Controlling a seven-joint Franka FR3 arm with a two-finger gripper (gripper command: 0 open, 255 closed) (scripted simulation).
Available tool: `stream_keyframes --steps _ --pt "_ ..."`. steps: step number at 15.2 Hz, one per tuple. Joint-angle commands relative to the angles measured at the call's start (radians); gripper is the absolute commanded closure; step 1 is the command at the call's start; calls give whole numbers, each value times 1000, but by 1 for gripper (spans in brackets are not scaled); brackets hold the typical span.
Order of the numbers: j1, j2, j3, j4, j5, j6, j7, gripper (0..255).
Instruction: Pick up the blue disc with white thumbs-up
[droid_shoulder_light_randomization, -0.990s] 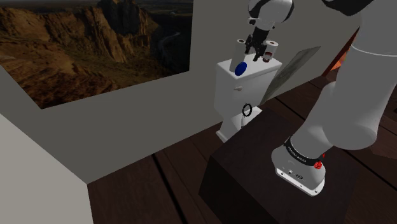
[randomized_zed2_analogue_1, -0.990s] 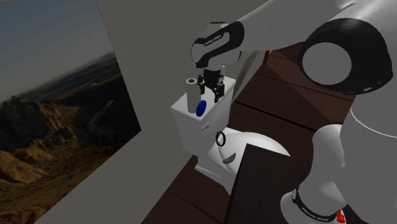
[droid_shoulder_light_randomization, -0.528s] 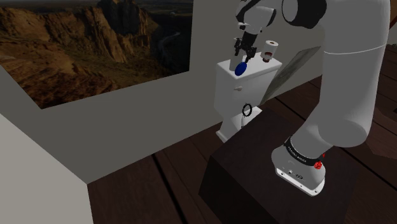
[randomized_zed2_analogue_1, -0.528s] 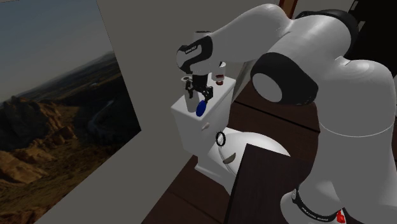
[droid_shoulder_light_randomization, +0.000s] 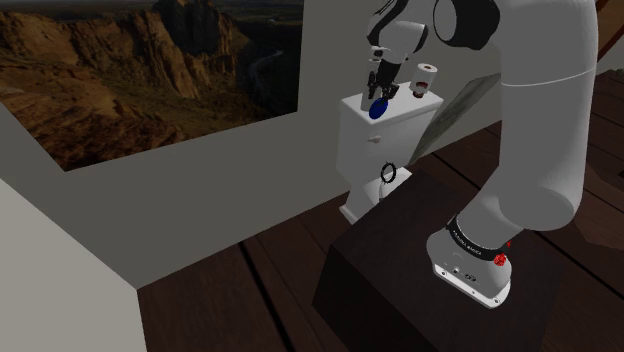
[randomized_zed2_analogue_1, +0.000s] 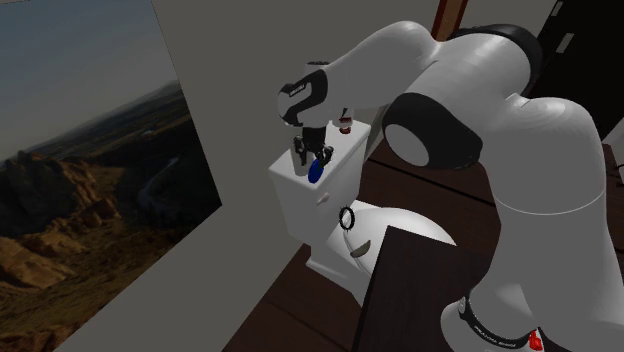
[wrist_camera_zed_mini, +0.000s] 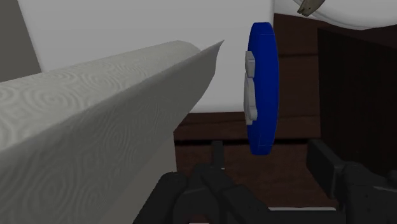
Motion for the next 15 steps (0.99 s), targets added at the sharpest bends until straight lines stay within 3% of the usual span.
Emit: stream_keyframes --steps 1,9,15 --pt "0 1 1 -1 1 2 -1 255" --pt "-1 4 3 2 3 2 0 255" --pt "21 -43 -29 18 -40 -49 30 255"
